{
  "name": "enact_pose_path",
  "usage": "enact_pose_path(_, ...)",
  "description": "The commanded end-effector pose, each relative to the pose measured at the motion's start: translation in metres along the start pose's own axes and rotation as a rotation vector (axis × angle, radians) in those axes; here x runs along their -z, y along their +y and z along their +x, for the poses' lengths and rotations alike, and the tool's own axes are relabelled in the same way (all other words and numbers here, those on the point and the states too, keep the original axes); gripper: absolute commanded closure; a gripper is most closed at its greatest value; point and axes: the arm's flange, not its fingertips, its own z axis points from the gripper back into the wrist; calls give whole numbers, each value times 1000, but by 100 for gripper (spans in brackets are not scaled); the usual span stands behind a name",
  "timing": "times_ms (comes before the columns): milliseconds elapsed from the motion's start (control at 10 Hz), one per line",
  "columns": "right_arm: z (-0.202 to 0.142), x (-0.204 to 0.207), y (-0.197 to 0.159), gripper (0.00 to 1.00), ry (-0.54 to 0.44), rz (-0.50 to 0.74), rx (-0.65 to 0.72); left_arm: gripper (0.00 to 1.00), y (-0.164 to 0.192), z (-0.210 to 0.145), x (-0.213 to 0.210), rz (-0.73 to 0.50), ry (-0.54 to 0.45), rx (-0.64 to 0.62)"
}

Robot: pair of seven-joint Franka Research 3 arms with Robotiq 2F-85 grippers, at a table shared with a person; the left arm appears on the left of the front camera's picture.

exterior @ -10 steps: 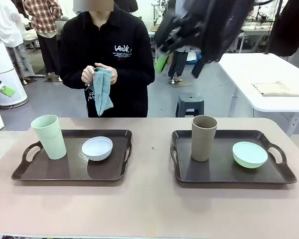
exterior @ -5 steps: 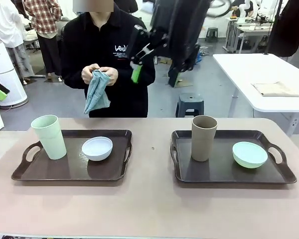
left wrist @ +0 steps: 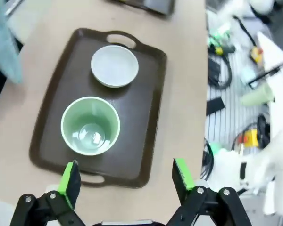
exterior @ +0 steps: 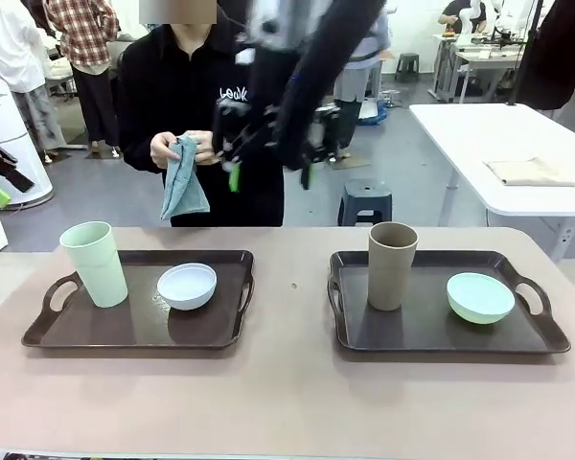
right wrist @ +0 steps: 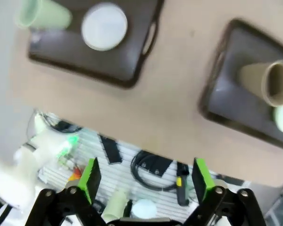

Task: Set up a tray with a mat and arrange the tableware.
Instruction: Pick up the Picnic Bowl and Reusable plastic cup from the Handle tray in front of the human's position and hold them in the air.

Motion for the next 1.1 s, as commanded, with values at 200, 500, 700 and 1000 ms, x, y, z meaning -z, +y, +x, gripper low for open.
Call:
enact_pose_path(200,76,29,85,0,93,-169,12,0,49,-23,18,-107,-19,124)
enact_pose_path(500,83,56,89,0,67,-109,-70,0,50,-28,34,-101,-10,108)
enact_pose_path(700,65,73,77,0,95,-171,-3,0,50,-28,34,-101,-10,108)
enact_pose_path(1000,72,74,82,0,95,-151,-18,0,50,-28,34,-101,-10,108)
